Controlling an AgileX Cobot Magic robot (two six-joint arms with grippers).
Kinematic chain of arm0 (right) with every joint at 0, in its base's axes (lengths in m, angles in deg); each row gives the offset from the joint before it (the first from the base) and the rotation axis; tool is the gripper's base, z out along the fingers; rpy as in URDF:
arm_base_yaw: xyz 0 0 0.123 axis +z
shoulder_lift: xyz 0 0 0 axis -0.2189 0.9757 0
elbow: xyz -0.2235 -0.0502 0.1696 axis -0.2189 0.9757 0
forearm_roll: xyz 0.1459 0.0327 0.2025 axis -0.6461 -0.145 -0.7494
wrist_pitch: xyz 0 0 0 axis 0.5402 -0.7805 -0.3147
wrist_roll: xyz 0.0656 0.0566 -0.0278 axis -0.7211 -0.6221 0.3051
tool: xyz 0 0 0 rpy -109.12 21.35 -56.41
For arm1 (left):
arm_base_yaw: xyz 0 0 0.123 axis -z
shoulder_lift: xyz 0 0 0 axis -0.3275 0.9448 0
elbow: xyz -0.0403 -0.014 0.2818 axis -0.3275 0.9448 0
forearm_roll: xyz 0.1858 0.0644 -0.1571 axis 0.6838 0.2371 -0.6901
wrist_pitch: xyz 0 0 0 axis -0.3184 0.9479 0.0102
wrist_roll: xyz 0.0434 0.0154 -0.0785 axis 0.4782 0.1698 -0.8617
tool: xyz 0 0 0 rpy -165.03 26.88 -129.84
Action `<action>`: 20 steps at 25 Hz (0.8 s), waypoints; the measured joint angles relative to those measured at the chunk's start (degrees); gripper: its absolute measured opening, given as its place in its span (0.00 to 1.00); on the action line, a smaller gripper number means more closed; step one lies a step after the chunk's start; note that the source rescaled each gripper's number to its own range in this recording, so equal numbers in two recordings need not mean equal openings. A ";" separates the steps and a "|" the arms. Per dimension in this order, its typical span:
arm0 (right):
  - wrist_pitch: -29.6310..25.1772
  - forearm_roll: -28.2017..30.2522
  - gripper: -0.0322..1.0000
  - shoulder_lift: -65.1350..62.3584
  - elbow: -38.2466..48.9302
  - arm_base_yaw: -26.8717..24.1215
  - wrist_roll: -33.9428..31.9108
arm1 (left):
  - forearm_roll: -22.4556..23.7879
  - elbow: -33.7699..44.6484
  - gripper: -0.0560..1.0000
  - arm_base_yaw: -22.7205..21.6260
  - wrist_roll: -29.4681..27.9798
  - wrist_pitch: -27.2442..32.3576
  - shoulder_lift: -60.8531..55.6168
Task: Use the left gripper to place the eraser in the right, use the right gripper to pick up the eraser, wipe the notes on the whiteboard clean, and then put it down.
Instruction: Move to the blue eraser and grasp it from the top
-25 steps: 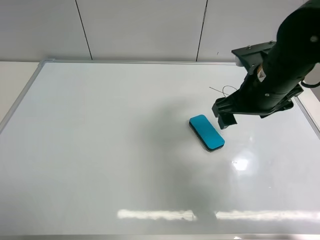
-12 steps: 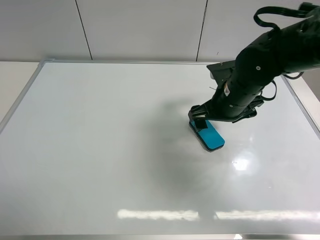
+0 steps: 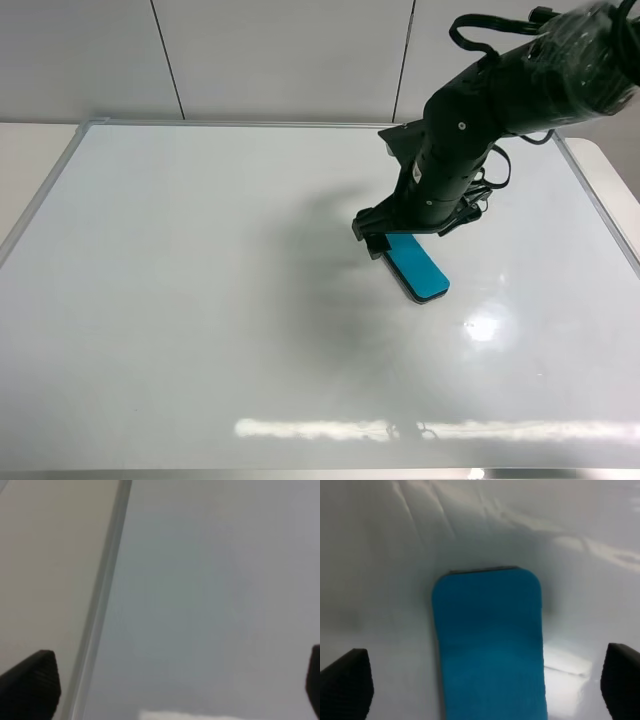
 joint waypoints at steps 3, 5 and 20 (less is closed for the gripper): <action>-0.07 -0.45 0.81 1.30 0.00 0.00 0.35 | 0.00 0.00 1.00 0.00 -0.05 0.00 0.00; 0.13 -1.30 0.81 1.92 0.00 0.00 1.06 | 0.00 0.00 1.00 0.00 -0.01 0.00 0.00; 0.95 -3.00 0.81 2.82 0.00 0.00 4.08 | 0.00 0.00 1.00 0.00 -0.01 0.00 0.00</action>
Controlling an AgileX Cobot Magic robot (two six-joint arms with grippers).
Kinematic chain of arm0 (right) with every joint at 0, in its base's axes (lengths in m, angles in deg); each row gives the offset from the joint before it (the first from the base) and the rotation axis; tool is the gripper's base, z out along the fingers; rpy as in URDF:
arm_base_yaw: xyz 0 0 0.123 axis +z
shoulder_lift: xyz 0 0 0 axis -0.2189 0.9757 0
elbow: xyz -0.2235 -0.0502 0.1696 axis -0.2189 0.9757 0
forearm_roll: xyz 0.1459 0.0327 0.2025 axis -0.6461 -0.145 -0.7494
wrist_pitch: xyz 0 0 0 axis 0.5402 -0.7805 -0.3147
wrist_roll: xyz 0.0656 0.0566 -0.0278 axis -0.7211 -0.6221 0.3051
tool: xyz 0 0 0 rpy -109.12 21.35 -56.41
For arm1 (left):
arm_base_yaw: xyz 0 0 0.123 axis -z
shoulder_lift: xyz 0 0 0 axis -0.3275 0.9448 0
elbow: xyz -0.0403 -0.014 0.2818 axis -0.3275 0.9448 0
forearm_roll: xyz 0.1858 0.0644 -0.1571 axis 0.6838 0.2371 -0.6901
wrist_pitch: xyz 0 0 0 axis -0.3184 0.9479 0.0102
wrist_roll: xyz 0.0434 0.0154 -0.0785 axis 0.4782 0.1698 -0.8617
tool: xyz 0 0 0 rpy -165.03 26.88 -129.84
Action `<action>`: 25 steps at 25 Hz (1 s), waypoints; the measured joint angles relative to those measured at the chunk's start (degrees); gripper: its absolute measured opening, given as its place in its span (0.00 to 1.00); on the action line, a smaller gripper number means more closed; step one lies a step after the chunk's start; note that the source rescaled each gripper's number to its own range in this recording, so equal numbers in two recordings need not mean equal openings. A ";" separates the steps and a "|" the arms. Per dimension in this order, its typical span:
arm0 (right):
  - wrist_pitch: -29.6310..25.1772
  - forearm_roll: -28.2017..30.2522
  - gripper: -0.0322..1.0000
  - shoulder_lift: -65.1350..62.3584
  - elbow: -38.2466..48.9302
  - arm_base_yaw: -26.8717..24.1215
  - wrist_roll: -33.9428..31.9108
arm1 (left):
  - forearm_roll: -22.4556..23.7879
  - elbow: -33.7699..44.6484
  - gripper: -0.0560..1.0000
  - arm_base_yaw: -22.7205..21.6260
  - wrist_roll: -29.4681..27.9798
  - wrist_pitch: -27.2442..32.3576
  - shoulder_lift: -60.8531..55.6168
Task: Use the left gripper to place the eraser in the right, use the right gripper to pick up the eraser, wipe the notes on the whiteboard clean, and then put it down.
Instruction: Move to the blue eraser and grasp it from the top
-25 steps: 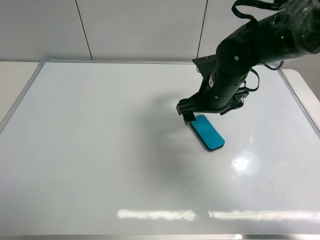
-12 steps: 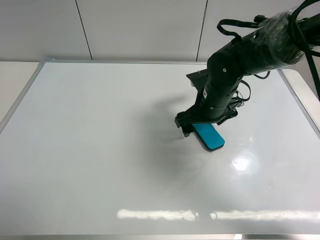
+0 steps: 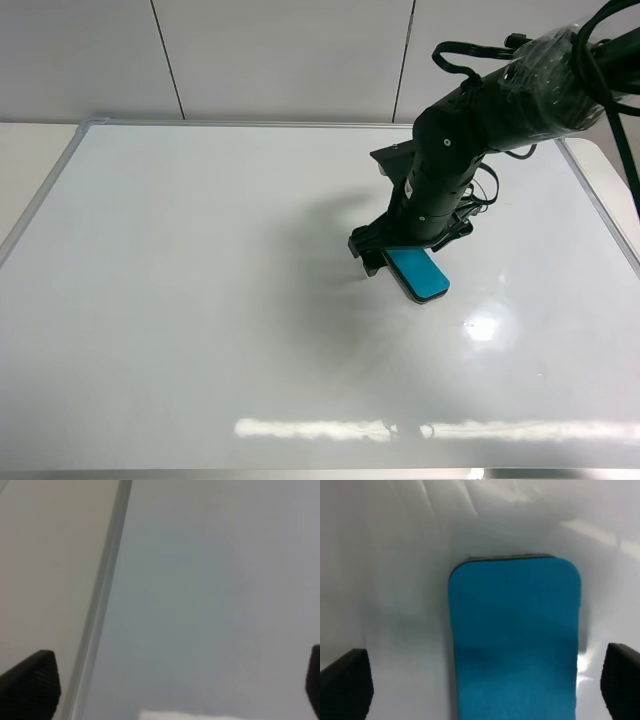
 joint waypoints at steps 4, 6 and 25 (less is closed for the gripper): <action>0.36 -1.56 0.81 0.00 0.00 -0.36 3.14 | 0.00 0.00 1.00 0.00 0.00 0.00 0.00; 0.42 -3.54 0.81 0.00 0.00 -1.20 5.51 | 0.00 0.00 1.00 0.00 0.00 0.00 0.00; 4.77 -11.24 0.81 0.00 2.94 -3.61 12.70 | 0.00 0.00 1.00 0.00 0.00 0.00 0.00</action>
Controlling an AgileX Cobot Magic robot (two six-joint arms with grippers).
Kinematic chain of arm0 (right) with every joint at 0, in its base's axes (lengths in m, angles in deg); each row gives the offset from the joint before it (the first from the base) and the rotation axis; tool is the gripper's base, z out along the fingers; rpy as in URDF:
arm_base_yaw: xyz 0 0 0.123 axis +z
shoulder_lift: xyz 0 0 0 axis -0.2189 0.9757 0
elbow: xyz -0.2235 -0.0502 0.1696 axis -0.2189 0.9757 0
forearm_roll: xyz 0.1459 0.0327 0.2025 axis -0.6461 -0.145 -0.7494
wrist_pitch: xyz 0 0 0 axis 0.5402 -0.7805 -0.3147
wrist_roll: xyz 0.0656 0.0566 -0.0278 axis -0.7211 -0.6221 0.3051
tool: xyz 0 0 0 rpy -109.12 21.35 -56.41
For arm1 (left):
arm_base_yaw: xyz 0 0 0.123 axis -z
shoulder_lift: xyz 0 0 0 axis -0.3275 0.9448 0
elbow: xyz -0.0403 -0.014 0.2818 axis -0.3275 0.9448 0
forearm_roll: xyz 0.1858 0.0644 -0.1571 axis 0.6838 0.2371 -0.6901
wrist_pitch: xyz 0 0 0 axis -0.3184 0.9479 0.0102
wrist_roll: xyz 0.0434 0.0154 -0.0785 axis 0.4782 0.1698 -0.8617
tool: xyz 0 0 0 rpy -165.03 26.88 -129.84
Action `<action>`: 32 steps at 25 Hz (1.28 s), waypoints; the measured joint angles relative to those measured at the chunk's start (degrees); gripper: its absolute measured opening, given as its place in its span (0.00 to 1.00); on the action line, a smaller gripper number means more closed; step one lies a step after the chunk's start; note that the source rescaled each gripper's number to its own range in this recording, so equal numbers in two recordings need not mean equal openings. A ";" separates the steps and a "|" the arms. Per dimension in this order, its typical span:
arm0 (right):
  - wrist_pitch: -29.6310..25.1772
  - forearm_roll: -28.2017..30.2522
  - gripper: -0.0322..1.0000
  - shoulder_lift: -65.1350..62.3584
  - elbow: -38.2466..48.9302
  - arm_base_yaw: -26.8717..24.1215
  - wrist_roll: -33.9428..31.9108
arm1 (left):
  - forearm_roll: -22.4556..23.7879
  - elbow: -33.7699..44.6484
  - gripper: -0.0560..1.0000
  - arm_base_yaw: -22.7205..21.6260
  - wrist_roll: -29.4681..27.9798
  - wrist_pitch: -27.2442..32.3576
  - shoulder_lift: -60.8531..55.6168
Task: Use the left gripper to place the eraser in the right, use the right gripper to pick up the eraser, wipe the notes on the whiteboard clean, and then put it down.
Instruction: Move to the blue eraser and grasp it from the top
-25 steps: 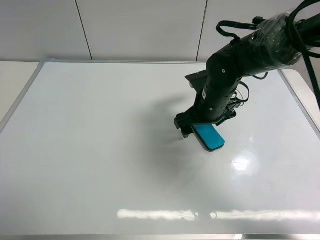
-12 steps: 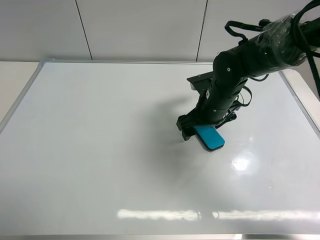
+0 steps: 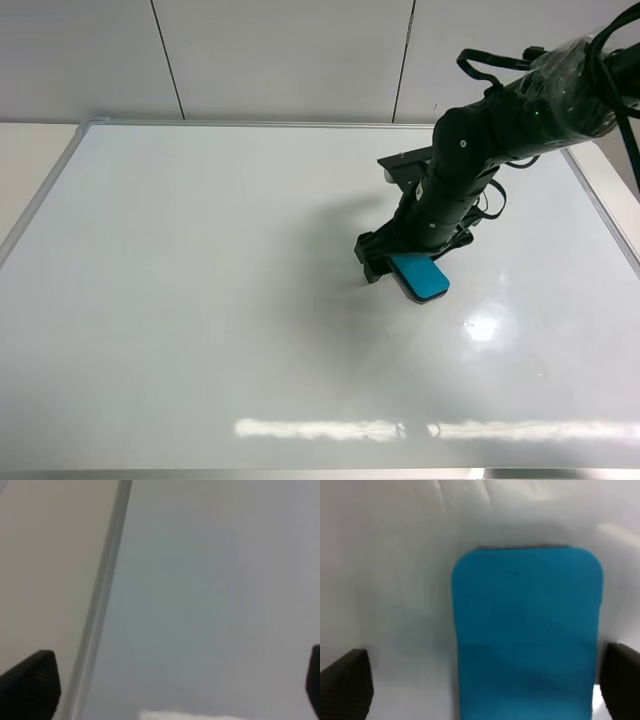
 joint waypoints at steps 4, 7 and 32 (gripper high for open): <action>0.38 -1.08 0.81 0.00 0.00 -0.48 1.22 | 0.00 0.00 1.00 0.00 0.00 0.00 0.00; 0.56 -1.27 0.81 0.00 0.00 -0.54 1.37 | 0.00 0.00 1.00 0.00 0.00 0.00 0.00; -0.78 -1.28 0.04 -1.52 0.00 -1.64 -0.63 | 0.11 0.00 1.00 0.00 0.00 0.00 0.00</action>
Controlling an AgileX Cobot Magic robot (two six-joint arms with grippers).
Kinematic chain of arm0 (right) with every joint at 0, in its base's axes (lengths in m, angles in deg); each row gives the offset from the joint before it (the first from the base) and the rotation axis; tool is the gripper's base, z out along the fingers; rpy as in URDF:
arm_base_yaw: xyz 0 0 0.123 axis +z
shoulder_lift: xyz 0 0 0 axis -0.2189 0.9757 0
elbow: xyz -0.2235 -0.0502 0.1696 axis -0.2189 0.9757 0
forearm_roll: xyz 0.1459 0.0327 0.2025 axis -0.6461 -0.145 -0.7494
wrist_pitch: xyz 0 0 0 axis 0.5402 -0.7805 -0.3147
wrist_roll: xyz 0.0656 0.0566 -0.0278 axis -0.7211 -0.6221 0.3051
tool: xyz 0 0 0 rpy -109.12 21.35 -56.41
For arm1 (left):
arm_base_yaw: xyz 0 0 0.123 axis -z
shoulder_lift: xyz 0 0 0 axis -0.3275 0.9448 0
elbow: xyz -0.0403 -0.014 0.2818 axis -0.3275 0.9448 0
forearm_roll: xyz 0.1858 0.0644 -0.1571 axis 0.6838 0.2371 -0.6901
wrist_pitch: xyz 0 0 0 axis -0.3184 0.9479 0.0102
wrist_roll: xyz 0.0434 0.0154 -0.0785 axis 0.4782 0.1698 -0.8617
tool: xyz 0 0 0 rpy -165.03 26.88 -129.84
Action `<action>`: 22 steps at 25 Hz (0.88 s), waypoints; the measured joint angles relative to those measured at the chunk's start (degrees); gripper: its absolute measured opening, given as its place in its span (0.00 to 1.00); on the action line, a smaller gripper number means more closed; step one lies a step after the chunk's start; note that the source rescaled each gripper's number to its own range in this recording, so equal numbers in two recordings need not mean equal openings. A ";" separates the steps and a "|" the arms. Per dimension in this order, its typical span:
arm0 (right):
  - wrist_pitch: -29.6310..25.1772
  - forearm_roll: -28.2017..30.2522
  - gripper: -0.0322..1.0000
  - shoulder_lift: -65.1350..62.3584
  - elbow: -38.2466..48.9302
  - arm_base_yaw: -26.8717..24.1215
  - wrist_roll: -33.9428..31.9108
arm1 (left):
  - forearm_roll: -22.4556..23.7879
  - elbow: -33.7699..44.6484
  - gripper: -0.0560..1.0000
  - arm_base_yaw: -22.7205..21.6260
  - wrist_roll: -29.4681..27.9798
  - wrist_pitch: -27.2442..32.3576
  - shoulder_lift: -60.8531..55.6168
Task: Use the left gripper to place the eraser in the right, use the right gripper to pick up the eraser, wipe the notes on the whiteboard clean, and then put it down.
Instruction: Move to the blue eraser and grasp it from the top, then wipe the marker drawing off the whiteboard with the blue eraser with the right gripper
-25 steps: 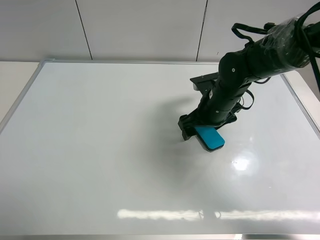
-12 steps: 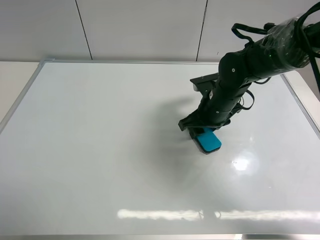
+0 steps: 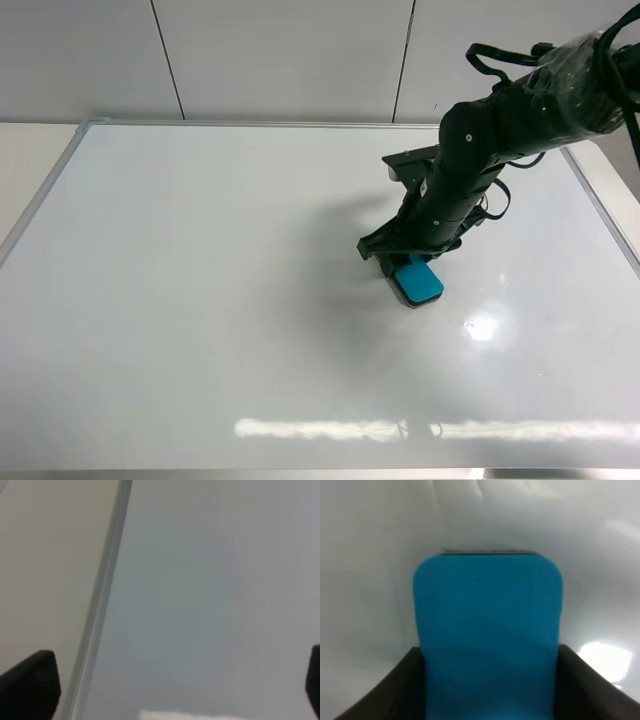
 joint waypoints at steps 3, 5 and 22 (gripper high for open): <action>0.06 0.06 0.04 -3.34 0.00 -2.86 -3.55 | 0.00 0.00 1.00 0.00 0.00 0.00 0.00; 0.03 0.42 0.04 -5.09 -0.36 -4.87 -4.44 | -0.05 0.00 1.00 0.00 0.00 0.00 0.00; -12.68 3.57 0.04 14.79 -31.52 -9.93 -5.88 | -0.05 0.00 1.00 0.00 0.00 0.00 -0.05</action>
